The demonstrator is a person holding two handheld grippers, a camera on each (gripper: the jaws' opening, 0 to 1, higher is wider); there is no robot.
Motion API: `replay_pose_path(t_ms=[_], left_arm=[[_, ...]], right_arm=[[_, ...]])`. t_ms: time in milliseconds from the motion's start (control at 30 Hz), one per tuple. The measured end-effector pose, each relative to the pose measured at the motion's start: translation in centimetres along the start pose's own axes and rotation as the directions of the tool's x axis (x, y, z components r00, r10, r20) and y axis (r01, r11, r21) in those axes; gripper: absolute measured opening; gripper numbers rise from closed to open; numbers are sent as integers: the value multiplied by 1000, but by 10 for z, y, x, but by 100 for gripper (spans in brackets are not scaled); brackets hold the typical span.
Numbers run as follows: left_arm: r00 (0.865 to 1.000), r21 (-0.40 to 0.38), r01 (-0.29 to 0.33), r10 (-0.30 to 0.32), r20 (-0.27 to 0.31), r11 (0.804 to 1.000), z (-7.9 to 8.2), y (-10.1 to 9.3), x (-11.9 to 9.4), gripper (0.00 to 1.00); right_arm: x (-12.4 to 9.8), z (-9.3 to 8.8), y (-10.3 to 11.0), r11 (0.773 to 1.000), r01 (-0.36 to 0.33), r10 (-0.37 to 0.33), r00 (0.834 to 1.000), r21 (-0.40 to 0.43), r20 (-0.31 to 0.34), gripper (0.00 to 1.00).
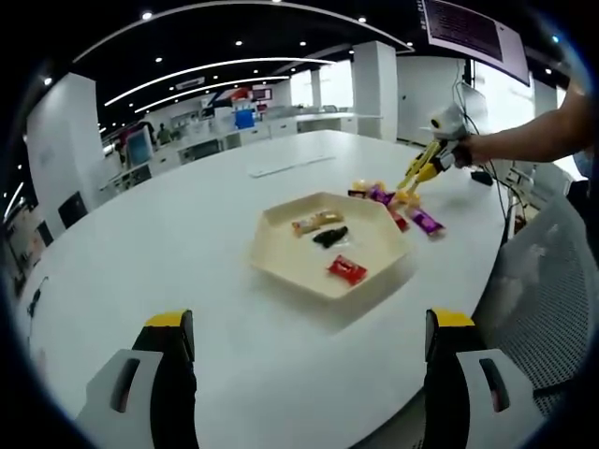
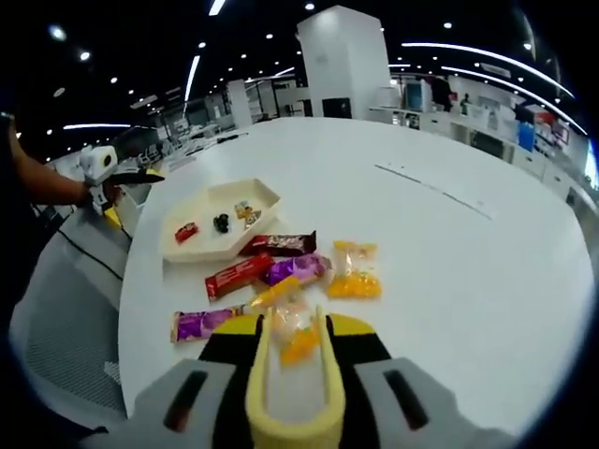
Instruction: Place the target food into the container with the food tongs after gripping and lifting it, then release it inside without dropping or visibly crushing the food.
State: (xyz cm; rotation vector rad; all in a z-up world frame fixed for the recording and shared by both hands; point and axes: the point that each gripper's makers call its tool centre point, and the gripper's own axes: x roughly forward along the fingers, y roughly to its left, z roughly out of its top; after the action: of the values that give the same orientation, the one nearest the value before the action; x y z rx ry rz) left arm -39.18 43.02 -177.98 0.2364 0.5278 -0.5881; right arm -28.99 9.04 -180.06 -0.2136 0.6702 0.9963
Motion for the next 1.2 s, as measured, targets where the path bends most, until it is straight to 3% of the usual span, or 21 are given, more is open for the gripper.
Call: replay_pose_path(t_ms=[67, 167, 267, 433, 567, 800, 867, 1200], left_arm=[[1000, -1, 0, 0, 2, 1000, 1, 0, 0, 99], [1000, -2, 0, 0, 2, 1000, 1, -1, -1, 99], [1000, -2, 1, -1, 3, 1000, 1, 0, 0, 99], [1000, -3, -1, 1, 4, 1000, 1, 0, -1, 99], [1000, -3, 0, 0, 3, 1000, 1, 0, -1, 99], [1000, -12, -4, 5, 11, 1000, 2, 1, -1, 99], [1000, -14, -5, 5, 13, 1000, 2, 1, -1, 99], [1000, -16, -4, 4, 16, 1000, 3, 1, -2, 99]], right_arm=[[-5, 4, -4, 997, 15, -16, 1000, -71, -7, 25], [-6, 4, 4, 995, -31, 28, 999, -95, -39, 25], [-3, 3, 3, 982, -31, 14, 996, -188, -91, 25], [4, 6, 3, 979, -43, 21, 994, -200, -111, 25], [11, -5, 4, 972, -69, 28, 983, -224, -182, 26], [10, -15, -3, 989, -22, -14, 970, -144, -244, 21], [10, -9, -4, 995, -1, -20, 975, -96, -220, 20], [9, -8, -4, 998, 19, -32, 978, -62, -207, 19]])
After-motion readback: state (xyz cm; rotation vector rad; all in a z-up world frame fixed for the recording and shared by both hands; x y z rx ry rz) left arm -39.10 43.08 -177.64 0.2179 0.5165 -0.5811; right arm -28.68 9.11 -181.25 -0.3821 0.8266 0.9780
